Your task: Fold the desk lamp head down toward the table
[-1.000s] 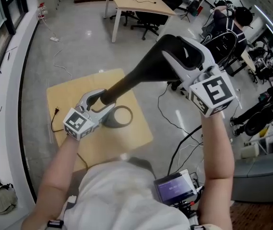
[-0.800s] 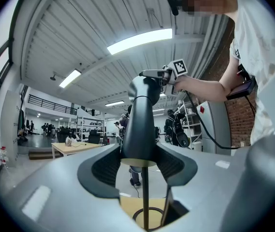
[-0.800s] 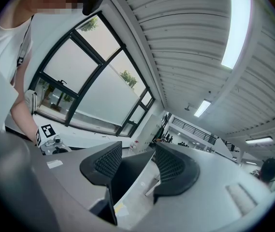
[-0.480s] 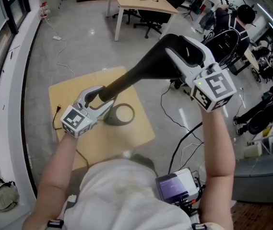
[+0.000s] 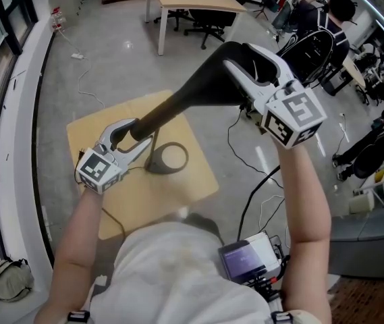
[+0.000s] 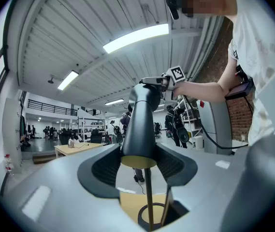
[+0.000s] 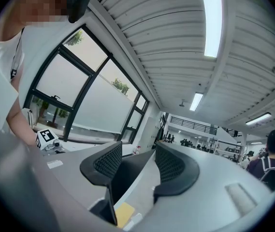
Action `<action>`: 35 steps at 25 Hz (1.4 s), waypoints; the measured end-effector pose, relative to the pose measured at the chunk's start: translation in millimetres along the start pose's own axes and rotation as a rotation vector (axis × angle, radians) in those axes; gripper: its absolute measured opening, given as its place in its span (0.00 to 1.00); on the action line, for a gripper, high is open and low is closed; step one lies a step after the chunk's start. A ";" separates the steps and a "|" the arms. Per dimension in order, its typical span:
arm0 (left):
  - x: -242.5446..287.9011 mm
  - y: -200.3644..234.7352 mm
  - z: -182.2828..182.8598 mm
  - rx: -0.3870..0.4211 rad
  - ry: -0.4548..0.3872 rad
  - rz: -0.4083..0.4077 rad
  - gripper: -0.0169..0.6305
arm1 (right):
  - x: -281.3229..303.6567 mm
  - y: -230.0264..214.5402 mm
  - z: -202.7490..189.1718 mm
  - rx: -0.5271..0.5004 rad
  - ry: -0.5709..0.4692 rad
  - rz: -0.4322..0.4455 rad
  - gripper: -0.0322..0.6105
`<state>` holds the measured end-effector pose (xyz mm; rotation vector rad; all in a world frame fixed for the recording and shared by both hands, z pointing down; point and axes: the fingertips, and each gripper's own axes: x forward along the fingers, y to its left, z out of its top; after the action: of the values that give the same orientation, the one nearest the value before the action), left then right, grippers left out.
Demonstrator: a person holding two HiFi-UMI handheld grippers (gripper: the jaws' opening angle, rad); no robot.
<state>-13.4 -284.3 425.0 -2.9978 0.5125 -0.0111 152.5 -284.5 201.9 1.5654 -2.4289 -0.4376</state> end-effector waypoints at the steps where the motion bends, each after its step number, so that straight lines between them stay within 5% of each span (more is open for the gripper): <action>1: -0.3 0.8 0.0 0.000 0.001 0.000 0.38 | 0.4 -0.1 0.2 0.003 -0.003 0.001 0.40; 35: -13.6 -4.8 34.3 0.166 0.060 -0.013 0.38 | -24.6 -31.2 -91.5 0.372 -0.036 -0.047 0.40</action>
<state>-23.9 -271.9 391.5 -2.8455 0.4736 -0.1386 220.0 -286.1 275.3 1.7696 -2.6188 -0.0175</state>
